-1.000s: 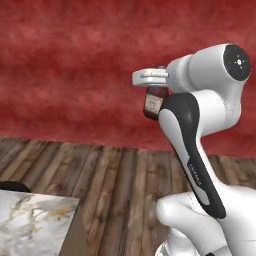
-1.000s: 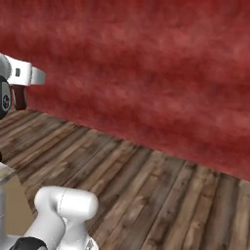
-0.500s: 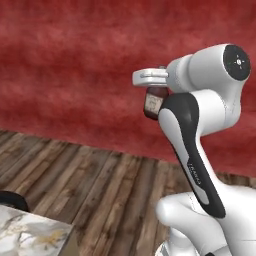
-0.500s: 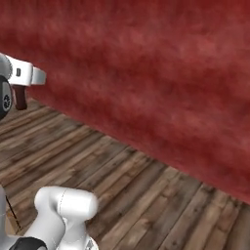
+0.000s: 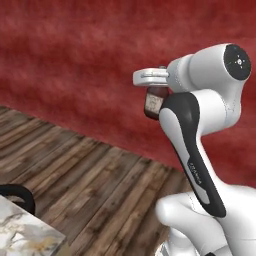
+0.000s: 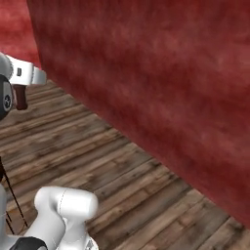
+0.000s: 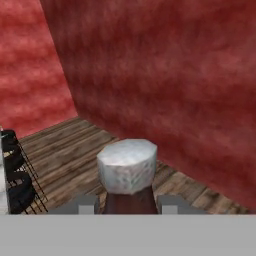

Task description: Move the ketchup and mayonnaise from the cabinet to the dining counter.

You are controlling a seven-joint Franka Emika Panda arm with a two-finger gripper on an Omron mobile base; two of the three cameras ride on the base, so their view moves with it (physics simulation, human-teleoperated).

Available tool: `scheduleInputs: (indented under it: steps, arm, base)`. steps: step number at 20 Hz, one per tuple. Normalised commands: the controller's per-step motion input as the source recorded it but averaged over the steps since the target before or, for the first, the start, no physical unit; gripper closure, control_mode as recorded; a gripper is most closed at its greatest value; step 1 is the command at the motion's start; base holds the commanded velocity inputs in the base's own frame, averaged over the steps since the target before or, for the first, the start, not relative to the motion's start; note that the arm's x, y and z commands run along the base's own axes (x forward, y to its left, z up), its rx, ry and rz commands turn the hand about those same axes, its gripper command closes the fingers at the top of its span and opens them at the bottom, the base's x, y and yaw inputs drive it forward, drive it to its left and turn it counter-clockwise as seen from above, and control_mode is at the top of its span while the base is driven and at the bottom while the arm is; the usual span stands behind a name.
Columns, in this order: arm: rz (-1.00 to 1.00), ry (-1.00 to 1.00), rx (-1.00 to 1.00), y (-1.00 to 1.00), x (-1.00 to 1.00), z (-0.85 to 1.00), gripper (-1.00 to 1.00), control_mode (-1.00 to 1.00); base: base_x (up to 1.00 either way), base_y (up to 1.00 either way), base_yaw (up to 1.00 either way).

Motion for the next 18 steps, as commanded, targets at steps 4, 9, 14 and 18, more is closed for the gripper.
scheduleInputs:
  steps: [4,9,14,18]
  arm:
    - [0.00,0.00,0.00,0.00,0.00,0.00,1.00,1.00]
    - [0.00,0.00,0.00,0.00,0.00,0.00,1.00,1.00]
    - [0.00,0.00,0.00,0.00,0.00,0.00,1.00,1.00]
    - [0.00,0.00,0.00,0.00,0.00,0.00,1.00,1.00]
  base:
    - [0.66,-0.17,0.31]
    - [0.67,-0.20,0.29]
    - [0.68,-0.20,0.30]
    - [0.66,-0.15,0.38]
